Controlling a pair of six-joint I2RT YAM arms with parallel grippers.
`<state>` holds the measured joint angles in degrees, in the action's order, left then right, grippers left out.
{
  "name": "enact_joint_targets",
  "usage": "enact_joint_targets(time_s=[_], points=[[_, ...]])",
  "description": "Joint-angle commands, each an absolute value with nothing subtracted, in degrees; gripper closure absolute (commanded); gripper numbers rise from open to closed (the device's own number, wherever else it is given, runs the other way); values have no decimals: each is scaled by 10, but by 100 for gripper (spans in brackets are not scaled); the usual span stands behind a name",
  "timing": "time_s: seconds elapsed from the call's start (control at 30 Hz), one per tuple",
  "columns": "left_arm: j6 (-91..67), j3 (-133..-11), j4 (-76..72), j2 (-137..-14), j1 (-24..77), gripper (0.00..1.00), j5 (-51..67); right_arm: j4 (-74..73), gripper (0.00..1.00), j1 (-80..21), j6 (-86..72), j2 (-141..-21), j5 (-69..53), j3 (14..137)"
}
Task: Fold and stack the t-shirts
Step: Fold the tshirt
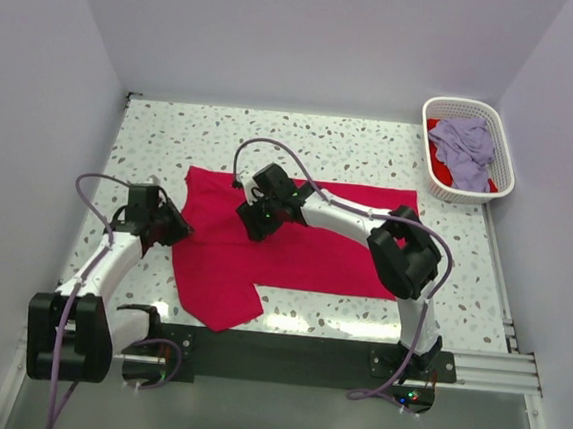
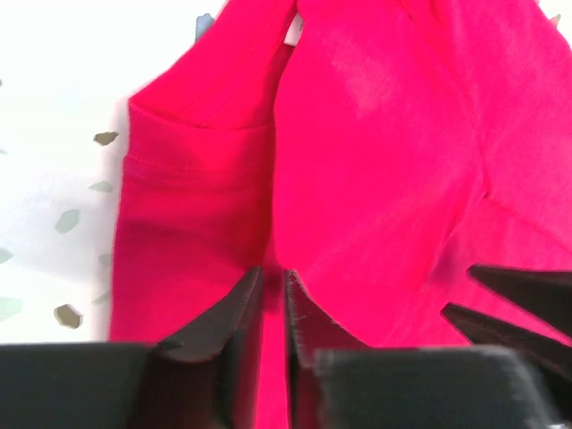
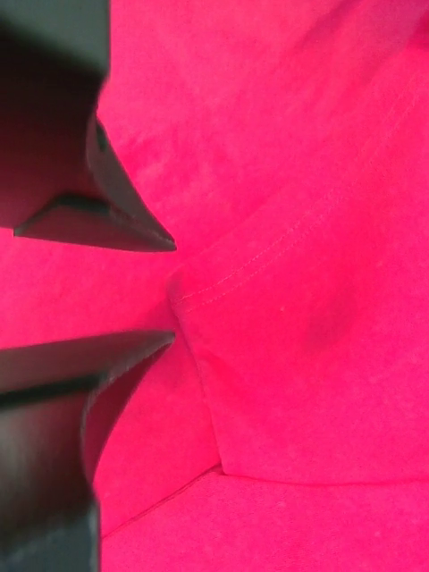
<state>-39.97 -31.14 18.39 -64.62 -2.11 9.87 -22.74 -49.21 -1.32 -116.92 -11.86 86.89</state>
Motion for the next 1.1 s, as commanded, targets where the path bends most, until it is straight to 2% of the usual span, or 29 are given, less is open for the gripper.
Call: enact_joint_targets(time_s=[0.0,0.03,0.07,0.1,0.17,0.27,0.4,0.43,0.67,0.83,0.97,1.07], points=[[-402,-315,209,-608,-19,72,80,-232,45,-488,-19,-1113,-71,858],[-400,-321,211,-602,-20,66,77,-232,41,-483,-23,-1101,-58,853],[-396,-328,214,-599,-21,56,70,-232,38,-467,-26,-1087,-44,847],[-392,-349,215,-600,-22,52,60,-229,34,-455,-35,-1072,-31,832],[-378,-377,214,-614,-27,43,46,-223,33,-410,-47,-1036,-2,815],[-364,-436,196,-678,-46,35,46,-223,34,-336,-68,-1006,39,780],[-358,-524,142,-822,-55,34,87,-216,35,-252,-95,-994,67,744],[-357,-540,135,-845,-55,35,97,-214,35,-220,-100,-994,68,741],[-354,-667,125,-1020,-55,59,118,-176,39,-122,-146,-1019,45,721],[-346,-707,125,-1074,-55,69,93,-142,42,-85,-166,-1050,31,714],[-342,-716,133,-1109,-57,87,71,-137,43,-66,-178,-1082,24,720],[-344,-716,143,-1124,-66,92,51,-133,43,-50,-191,-1100,33,717]])
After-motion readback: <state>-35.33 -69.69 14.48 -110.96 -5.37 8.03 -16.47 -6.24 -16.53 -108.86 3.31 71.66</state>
